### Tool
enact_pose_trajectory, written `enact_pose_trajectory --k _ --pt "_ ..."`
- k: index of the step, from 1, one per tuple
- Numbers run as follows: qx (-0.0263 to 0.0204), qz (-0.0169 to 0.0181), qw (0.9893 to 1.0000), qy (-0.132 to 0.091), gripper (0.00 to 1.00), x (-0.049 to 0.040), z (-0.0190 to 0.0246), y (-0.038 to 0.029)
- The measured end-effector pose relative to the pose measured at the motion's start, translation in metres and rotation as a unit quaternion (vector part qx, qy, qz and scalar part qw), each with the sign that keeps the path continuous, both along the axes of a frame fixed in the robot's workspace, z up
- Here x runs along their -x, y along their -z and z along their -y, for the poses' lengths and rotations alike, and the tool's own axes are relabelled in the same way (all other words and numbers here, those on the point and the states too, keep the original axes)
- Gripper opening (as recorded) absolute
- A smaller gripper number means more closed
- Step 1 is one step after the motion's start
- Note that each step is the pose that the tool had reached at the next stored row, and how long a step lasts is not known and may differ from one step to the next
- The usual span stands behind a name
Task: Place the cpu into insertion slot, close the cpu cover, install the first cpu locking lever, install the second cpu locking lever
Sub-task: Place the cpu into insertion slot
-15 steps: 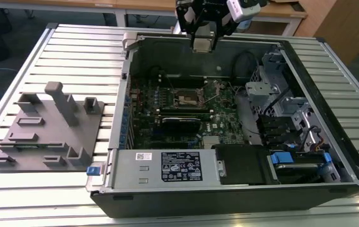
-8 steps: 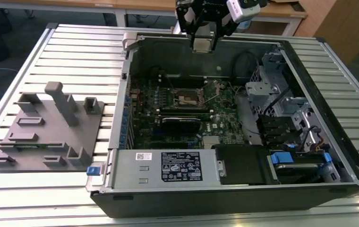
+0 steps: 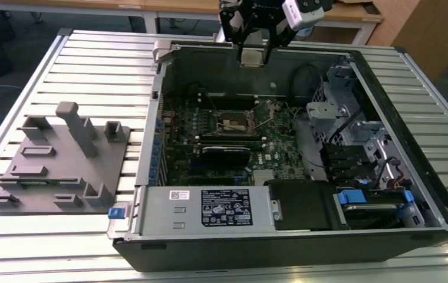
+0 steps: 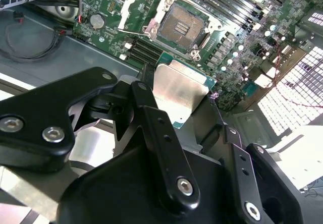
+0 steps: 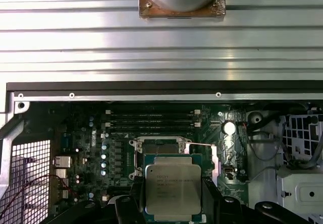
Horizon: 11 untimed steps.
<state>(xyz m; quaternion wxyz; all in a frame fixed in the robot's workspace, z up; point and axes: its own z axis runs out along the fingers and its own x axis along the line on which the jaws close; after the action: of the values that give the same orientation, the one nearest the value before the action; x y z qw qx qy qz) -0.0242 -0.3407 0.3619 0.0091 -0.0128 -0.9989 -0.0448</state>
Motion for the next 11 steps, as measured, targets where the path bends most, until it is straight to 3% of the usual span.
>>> enact_pose_trajectory --k 11 --pt "0.0 0.0 1.0 0.0 0.54 0.0 0.0 0.0024"
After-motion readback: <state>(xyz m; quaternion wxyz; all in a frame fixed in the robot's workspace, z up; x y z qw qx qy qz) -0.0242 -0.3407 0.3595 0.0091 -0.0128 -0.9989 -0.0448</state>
